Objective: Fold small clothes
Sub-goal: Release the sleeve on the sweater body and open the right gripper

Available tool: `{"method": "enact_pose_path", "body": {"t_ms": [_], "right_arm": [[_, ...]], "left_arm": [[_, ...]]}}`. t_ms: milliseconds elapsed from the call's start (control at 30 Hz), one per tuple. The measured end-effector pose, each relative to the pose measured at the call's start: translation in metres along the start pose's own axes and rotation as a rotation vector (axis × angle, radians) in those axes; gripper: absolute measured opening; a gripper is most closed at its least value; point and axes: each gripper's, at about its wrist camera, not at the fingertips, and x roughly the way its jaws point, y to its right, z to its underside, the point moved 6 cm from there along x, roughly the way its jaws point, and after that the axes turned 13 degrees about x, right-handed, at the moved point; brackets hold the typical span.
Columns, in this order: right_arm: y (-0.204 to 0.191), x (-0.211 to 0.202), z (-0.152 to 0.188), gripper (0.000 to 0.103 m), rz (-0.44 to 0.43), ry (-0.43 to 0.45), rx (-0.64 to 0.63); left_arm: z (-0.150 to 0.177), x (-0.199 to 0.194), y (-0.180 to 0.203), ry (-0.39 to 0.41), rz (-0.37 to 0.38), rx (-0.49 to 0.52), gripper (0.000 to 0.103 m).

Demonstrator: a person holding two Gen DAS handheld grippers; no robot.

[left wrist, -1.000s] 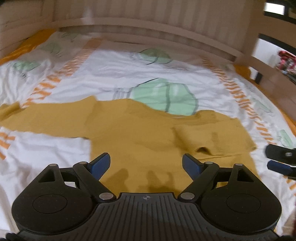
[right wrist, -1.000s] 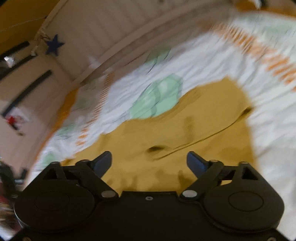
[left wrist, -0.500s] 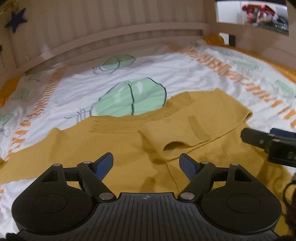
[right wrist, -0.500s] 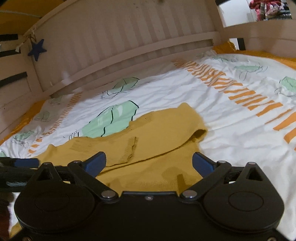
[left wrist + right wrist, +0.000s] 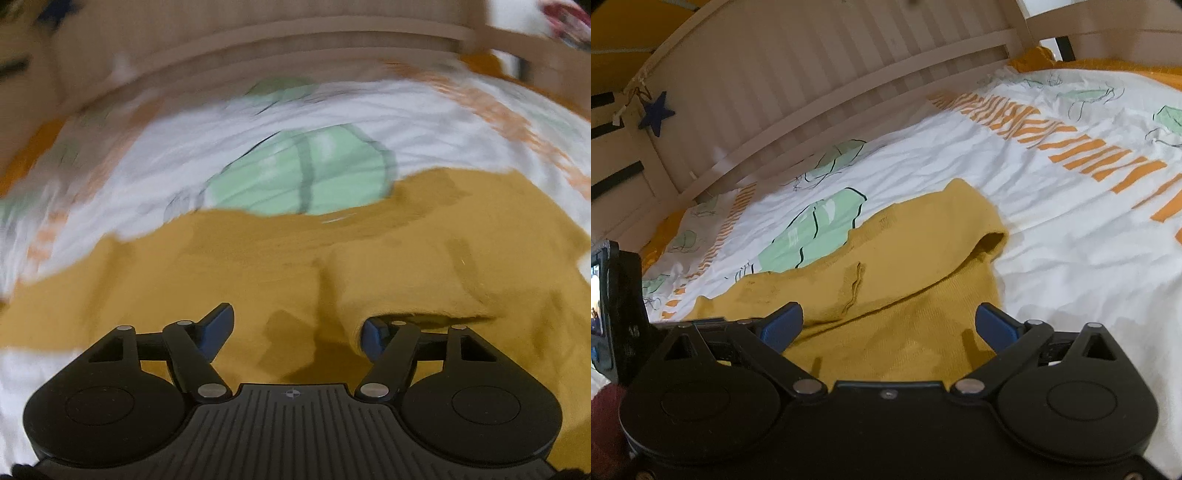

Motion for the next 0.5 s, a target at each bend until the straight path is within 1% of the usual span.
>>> {"method": "enact_pose_path", "body": {"t_ms": [133, 200, 267, 367, 500], "right_arm": [[-0.001, 0.002, 0.002, 0.101, -0.008, -0.02, -0.009], [-0.001, 0.002, 0.003, 0.101, -0.011, -0.026, -0.008], [-0.001, 0.003, 0.004, 0.101, -0.014, -0.033, -0.003], [-0.001, 0.004, 0.004, 0.101, -0.014, -0.039, 0.005], [0.0, 0.005, 0.005, 0.101, -0.013, -0.048, 0.009]], "left_arm": [[0.016, -0.004, -0.036, -0.027, -0.011, -0.138, 0.069], [0.022, -0.009, -0.05, -0.033, -0.019, -0.179, 0.069], [0.027, -0.01, -0.06, -0.045, 0.003, -0.216, 0.069], [0.03, -0.009, -0.067, -0.055, 0.024, -0.237, 0.069], [0.037, -0.011, -0.069, -0.056, 0.019, -0.233, 0.069]]}}
